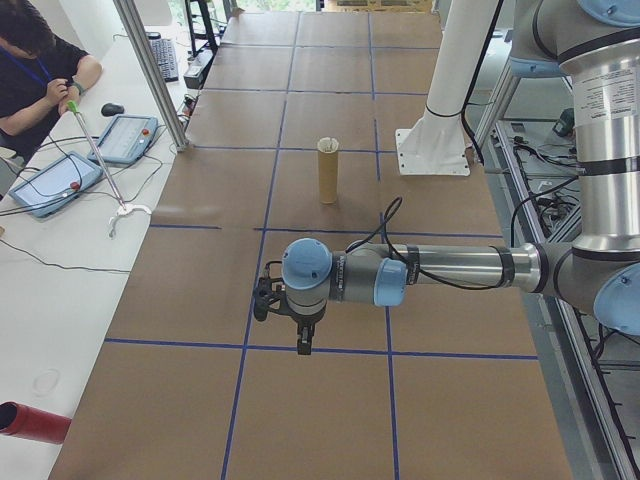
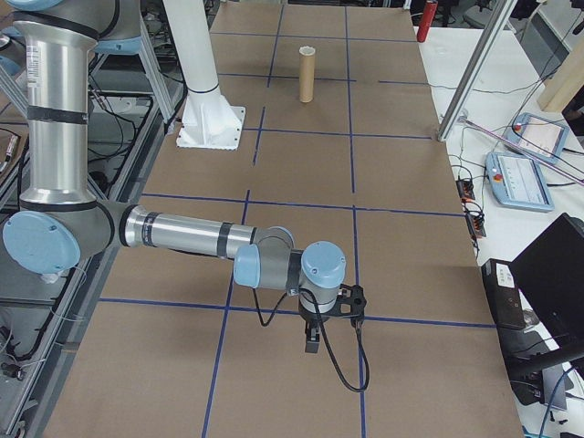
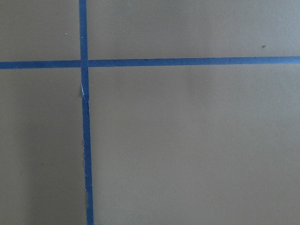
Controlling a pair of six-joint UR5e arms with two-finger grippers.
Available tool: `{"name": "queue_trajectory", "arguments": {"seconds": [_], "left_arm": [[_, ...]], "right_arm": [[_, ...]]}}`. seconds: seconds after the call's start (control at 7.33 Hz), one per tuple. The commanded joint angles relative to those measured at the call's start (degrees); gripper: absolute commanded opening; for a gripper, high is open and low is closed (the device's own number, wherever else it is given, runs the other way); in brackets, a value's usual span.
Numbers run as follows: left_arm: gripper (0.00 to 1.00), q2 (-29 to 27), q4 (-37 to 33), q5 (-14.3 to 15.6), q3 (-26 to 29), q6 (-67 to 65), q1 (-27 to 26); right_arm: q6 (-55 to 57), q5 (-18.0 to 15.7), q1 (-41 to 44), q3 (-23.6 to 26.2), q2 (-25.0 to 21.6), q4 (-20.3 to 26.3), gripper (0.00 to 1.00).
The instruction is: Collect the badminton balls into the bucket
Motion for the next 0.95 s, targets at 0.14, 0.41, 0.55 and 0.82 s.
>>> {"name": "queue_trajectory", "arguments": {"seconds": [0.14, 0.41, 0.55, 0.82], "left_arm": [[1.00, 0.05, -0.02, -0.03, -0.03, -0.04, -0.04], [1.00, 0.48, -0.02, 0.06, -0.03, -0.13, -0.04], [1.00, 0.48, -0.02, 0.06, 0.14, -0.13, -0.04], [1.00, 0.57, -0.02, 0.06, 0.06, -0.13, -0.13]], "right_arm": [[0.00, -0.04, 0.00, 0.00, 0.00, 0.00, 1.00], [0.00, -0.04, 0.00, 0.00, 0.00, 0.00, 1.00], [0.00, -0.04, 0.00, 0.00, 0.00, 0.00, 1.00], [0.00, -0.04, 0.00, 0.00, 0.00, 0.00, 1.00]]}}
